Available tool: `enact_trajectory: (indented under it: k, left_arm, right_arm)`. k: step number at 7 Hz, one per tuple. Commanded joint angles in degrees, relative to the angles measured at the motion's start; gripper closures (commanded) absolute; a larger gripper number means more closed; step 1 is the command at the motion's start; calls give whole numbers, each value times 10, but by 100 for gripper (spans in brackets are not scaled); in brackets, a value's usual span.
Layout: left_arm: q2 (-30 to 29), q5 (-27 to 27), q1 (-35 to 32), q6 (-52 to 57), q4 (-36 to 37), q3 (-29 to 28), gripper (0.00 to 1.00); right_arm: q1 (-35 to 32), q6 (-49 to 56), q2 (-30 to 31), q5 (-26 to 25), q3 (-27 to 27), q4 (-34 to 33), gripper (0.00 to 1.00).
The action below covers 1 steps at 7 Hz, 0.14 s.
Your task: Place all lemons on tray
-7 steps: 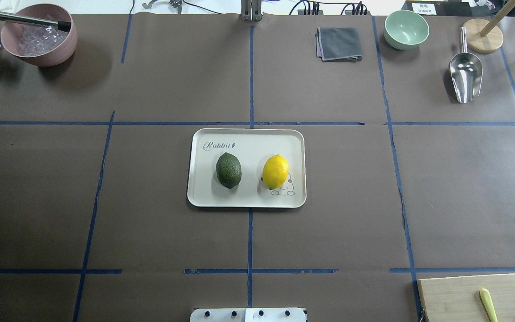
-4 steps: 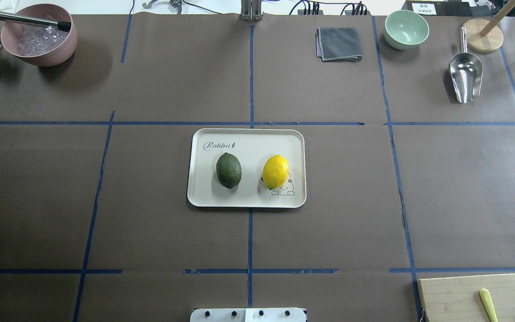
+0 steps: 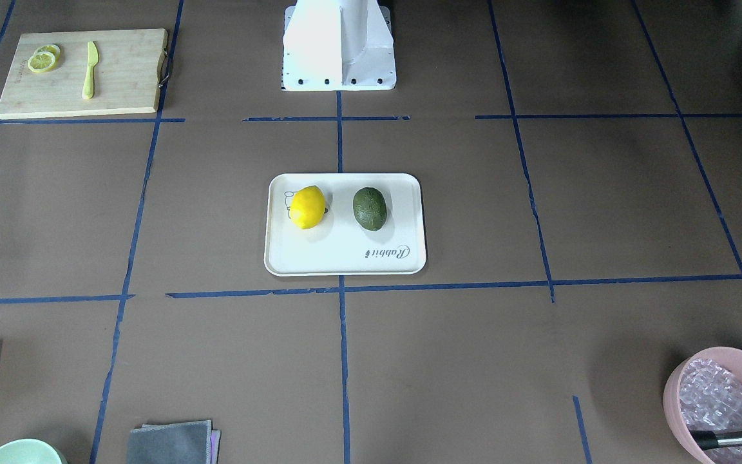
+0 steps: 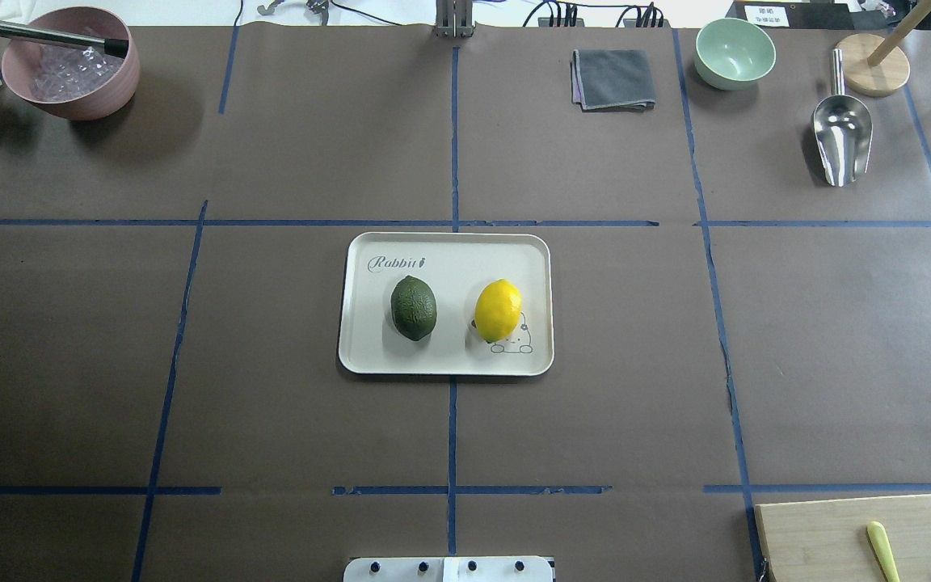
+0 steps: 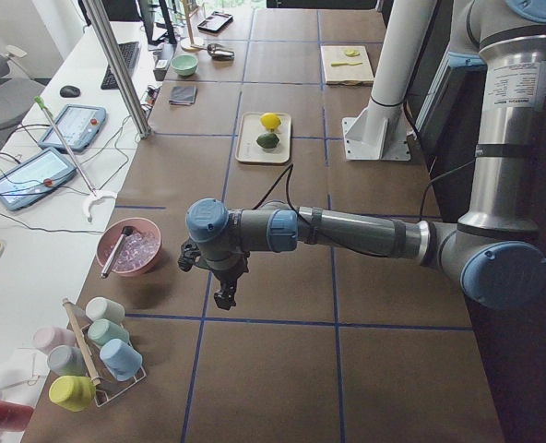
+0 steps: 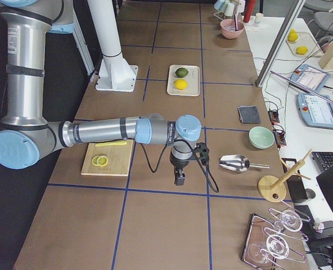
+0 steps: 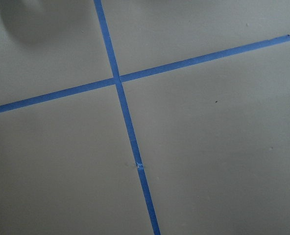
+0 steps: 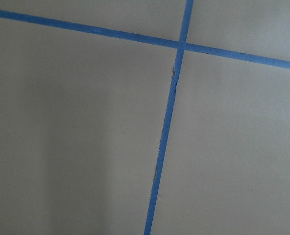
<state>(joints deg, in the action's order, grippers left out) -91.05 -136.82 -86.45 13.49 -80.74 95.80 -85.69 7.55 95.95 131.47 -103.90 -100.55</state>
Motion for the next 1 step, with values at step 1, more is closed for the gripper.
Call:
enact_trajectory:
  k: [1]
  left_arm:
    - [0, 2, 1, 2, 4, 0, 0]
  right_arm:
    - [0, -1, -1, -1, 1, 0, 0]
